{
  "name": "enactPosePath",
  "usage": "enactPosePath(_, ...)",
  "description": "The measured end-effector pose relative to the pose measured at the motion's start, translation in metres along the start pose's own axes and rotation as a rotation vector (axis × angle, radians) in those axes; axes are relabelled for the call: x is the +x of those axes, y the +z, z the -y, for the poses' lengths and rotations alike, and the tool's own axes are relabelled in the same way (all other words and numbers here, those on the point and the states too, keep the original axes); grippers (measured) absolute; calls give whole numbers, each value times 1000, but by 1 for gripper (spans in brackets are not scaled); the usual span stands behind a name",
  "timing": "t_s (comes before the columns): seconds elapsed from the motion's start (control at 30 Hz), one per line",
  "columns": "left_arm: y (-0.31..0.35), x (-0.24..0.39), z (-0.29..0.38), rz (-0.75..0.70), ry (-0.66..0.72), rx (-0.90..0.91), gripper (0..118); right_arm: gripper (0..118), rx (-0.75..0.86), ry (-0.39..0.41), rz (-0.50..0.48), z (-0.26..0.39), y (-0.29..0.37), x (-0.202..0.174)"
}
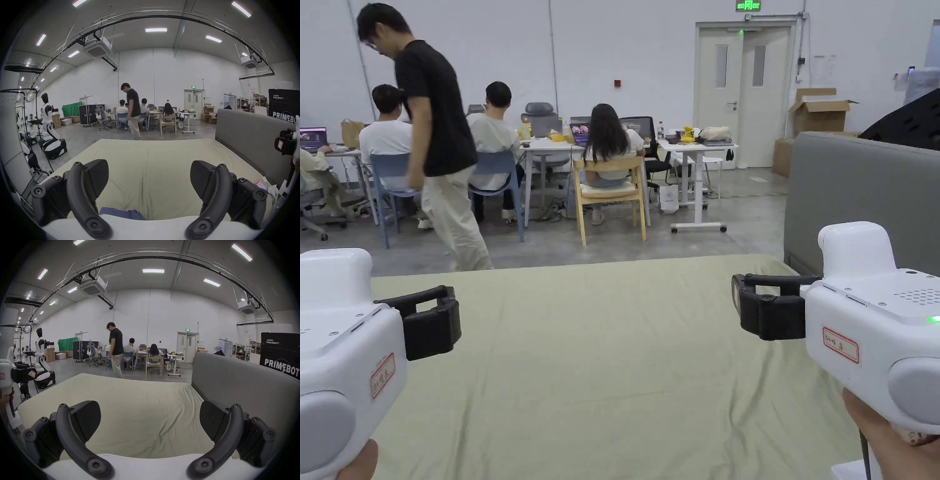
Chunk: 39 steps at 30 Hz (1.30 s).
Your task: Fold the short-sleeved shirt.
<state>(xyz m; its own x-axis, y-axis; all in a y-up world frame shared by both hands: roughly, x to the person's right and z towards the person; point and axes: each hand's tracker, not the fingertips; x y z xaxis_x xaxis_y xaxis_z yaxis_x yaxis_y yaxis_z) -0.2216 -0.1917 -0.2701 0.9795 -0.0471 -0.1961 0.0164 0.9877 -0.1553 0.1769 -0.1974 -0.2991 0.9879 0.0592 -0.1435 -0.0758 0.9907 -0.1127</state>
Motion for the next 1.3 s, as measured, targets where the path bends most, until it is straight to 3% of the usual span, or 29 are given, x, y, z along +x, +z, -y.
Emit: enactPosePath(1.3,-1,-11,0,4,34,-3,109,118,-13,20,-9,0,-10,-13)
